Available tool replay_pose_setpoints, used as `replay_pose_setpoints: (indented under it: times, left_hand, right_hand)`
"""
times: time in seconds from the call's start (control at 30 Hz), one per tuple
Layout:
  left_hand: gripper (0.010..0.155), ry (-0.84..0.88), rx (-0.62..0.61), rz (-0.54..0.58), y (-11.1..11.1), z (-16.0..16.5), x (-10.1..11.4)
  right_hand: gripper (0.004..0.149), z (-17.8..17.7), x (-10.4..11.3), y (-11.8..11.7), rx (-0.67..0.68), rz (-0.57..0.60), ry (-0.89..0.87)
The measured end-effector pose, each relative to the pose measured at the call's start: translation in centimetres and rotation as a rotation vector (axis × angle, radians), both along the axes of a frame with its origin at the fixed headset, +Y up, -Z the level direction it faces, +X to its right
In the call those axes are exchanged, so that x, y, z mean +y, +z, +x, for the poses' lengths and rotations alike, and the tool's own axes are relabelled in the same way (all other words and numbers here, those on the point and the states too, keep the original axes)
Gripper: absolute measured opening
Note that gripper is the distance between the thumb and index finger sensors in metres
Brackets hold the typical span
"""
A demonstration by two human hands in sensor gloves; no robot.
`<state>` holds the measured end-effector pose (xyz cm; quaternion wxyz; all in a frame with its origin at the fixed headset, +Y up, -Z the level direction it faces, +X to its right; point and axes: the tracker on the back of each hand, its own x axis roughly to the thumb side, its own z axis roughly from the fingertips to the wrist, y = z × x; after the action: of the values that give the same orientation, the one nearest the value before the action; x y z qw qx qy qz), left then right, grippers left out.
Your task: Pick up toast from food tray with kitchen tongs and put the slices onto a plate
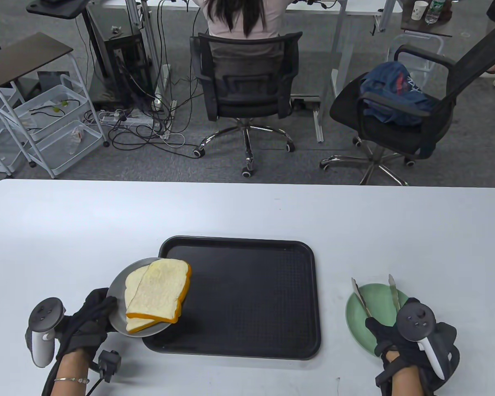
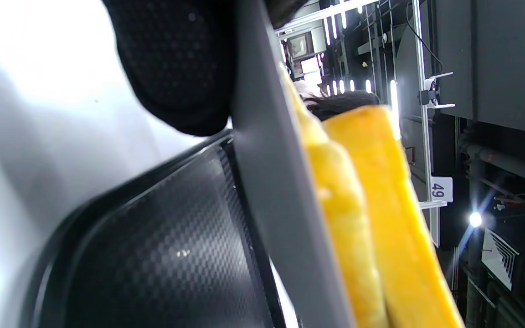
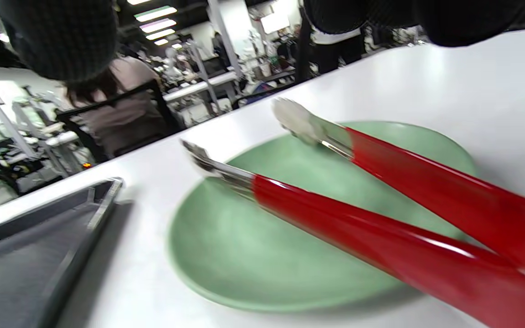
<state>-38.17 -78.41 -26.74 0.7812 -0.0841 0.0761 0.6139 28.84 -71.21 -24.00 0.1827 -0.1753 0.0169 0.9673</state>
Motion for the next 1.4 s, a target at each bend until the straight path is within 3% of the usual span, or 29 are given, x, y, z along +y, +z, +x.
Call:
replay_pose_setpoints:
  times: [0.33,0.63,1.03,1.4]
  left_hand:
    - [0.053,0.001,-0.005,0.005,0.0,0.0,0.0]
    - [0.053,0.006,-0.008,0.009,0.0,0.0,0.0]
    - [0.053,0.008,-0.009,0.009,0.0,0.1,-0.1]
    - [0.053,0.006,0.003,-0.002,0.0,0.0,-0.2]
  right_hand:
    - [0.105,-6.3,3.3,-0.6,0.213,0.085,0.022]
    - [0.106,-11.8,4.0,-1.4,0.373,0.098,0.011]
    - [0.106,-18.3,1.8,-2.4,0.564,0.155,-0.041]
    - [0.105,-21.4,-1.7,-2.8,0.670,0.103,0.053]
